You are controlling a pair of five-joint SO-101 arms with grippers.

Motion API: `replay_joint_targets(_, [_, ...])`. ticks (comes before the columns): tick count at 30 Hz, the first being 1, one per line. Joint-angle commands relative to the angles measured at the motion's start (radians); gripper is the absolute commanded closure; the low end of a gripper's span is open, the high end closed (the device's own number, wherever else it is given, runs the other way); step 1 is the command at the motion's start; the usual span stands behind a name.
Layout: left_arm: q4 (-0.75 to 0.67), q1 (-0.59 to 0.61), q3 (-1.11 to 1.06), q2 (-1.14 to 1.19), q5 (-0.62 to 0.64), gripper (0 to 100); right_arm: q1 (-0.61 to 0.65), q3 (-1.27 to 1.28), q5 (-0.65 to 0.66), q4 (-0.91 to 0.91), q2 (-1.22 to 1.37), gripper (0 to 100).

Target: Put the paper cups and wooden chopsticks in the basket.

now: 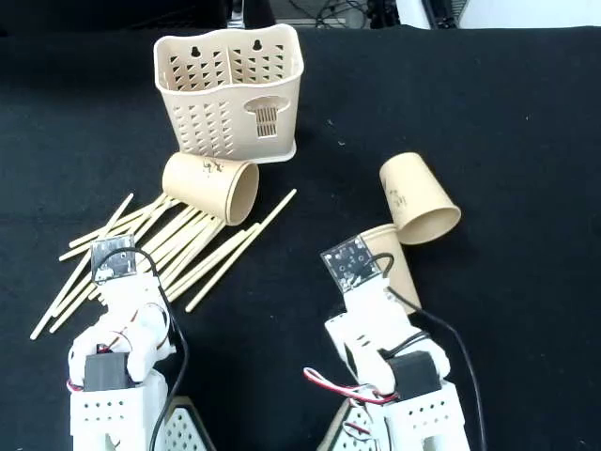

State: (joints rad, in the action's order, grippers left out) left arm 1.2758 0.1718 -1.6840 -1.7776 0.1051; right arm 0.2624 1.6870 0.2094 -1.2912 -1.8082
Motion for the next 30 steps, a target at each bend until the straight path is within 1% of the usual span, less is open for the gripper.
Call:
replay_joint_targets(1, [-0.021,-0.007,-0.016,-0.008,0.008,97,-0.012,-0.002,0.006,-0.002,-0.067,98.3])
replay_joint_targets(26, [-0.021,-0.007,-0.016,-0.008,0.008,97,-0.008,-0.002,0.008,-0.002,-0.067,98.3])
replay_joint_targets(28, [-0.021,-0.007,-0.016,-0.008,0.008,97,-0.008,-0.002,0.014,0.02,-0.068,98.0])
replay_joint_targets(30, [-0.021,-0.007,-0.016,-0.008,0.008,97,-0.006,-0.007,0.014,0.094,-0.068,98.0])
